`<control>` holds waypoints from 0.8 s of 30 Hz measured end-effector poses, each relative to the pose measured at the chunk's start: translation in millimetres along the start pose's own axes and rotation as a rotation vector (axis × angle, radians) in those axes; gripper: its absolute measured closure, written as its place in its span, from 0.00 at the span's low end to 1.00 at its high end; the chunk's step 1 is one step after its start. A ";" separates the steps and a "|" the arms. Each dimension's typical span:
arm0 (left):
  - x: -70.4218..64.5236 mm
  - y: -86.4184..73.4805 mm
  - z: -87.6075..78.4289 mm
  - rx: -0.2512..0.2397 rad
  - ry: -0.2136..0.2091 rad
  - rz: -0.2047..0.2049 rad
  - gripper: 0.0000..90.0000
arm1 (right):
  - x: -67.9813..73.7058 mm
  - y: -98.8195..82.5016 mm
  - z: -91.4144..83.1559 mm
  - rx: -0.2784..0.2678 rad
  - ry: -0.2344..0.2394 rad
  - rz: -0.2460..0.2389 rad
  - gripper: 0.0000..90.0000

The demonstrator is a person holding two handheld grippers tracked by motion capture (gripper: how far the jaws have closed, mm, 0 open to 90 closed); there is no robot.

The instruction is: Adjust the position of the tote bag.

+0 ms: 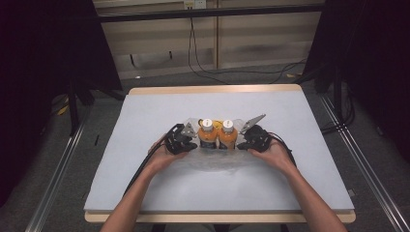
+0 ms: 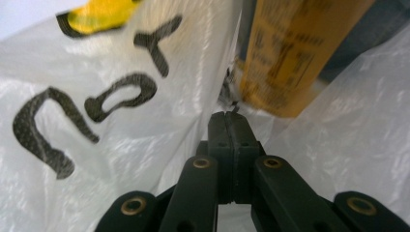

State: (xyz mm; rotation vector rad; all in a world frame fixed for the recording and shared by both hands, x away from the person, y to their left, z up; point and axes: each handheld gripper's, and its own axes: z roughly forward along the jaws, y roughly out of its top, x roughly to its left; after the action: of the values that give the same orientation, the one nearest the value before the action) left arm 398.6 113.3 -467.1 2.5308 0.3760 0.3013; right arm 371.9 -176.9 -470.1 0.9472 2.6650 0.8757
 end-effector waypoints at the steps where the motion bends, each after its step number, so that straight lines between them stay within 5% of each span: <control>1: -0.4 0.2 0.0 -0.001 -0.002 -0.006 1.00 | -0.8 -0.2 -0.3 0.000 -0.009 -0.011 1.00; 7: -2.3 0.0 -2.5 0.054 0.057 0.032 1.00 | -4.4 -2.7 -5.5 0.039 -0.057 -0.014 1.00; 15: 7.7 -9.8 -9.3 0.076 0.059 -0.003 1.00 | -5.9 -3.9 -10.1 0.093 -0.113 -0.014 1.00; 24: 12.1 -17.2 -14.4 0.110 0.089 0.005 1.00 | -13.9 -9.4 -16.5 0.125 -0.151 -0.036 1.00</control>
State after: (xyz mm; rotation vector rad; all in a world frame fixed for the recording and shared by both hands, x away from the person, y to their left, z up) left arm 402.2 138.3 -463.3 2.6324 0.4313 0.4064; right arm 372.1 -199.2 -462.6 0.9488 2.6230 0.6109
